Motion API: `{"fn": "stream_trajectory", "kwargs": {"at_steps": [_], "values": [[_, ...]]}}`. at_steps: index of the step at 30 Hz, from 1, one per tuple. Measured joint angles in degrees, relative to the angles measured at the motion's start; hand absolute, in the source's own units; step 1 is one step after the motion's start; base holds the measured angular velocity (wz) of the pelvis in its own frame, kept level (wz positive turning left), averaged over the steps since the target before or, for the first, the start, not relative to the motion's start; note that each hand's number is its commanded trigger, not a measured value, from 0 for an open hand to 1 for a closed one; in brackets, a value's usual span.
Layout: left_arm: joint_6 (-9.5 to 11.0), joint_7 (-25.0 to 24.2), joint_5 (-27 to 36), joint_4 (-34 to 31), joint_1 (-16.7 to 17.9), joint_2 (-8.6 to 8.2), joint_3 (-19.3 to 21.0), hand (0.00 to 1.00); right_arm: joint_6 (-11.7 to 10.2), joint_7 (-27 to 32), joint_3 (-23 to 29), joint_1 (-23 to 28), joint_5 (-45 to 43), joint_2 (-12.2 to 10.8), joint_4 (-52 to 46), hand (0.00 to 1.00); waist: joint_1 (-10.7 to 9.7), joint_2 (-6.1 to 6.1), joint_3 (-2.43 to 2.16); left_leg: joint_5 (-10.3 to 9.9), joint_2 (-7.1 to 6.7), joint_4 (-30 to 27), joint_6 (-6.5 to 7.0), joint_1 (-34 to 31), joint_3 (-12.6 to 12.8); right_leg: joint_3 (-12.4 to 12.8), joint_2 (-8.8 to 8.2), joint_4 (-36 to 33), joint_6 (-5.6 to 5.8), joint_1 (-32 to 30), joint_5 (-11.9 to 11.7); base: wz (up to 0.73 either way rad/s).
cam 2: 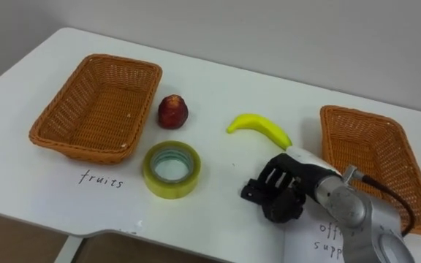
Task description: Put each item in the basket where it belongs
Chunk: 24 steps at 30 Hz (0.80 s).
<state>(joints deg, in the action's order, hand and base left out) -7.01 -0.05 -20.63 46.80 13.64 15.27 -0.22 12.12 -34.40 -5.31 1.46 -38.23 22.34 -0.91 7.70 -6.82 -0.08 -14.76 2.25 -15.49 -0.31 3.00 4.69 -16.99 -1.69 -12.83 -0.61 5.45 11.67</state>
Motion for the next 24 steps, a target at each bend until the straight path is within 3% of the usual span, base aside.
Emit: {"fn": "stream_trajectory", "kwargs": {"at_steps": [3,7,10,16,24], "values": [[1.0,0.75,0.02,0.0,-0.01,-0.02,0.03,0.0,-1.33,0.07,0.05,-0.12,0.69,0.03,-0.95,1.0,-0.23,-0.28,0.29,0.02,0.08,0.2,-0.03,-0.4,0.51,0.52,0.09,0.05,0.0,-0.45,0.0,-0.05],[2.38,1.86,0.26,0.0,0.27,-0.41,0.28,0.0,-2.35,0.01,0.21,0.09,2.21,0.06,-3.81,1.0,-1.08,0.14,0.79,0.01,0.07,0.22,-0.02,-0.43,0.74,1.04,0.12,0.21,0.03,-0.6,-0.02,-0.03],[3.18,2.37,-0.18,0.74,0.32,-1.04,1.54,0.0,-4.36,0.04,2.26,0.06,3.01,0.11,-8.34,1.0,-1.68,0.55,1.03,0.02,0.04,0.76,-0.02,-0.32,0.76,1.05,0.11,0.22,0.03,-0.66,-0.02,0.0],[4.42,2.61,0.76,0.95,2.46,-1.35,2.64,0.0,-7.3,3.94,7.19,-0.07,4.97,0.11,-12.28,1.0,-2.78,1.14,0.85,0.05,0.07,0.95,0.0,1.14,1.46,1.45,-0.12,0.24,0.04,-0.13,-0.02,-0.05],[6.28,3.0,2.32,3.5,3.1,-1.35,4.81,0.0,-8.97,7.57,9.4,-0.07,6.25,0.06,-14.32,1.0,-3.33,1.2,0.64,0.15,0.1,2.06,0.01,2.92,2.34,2.35,-0.11,0.38,0.06,1.26,-0.02,-0.06]]}}
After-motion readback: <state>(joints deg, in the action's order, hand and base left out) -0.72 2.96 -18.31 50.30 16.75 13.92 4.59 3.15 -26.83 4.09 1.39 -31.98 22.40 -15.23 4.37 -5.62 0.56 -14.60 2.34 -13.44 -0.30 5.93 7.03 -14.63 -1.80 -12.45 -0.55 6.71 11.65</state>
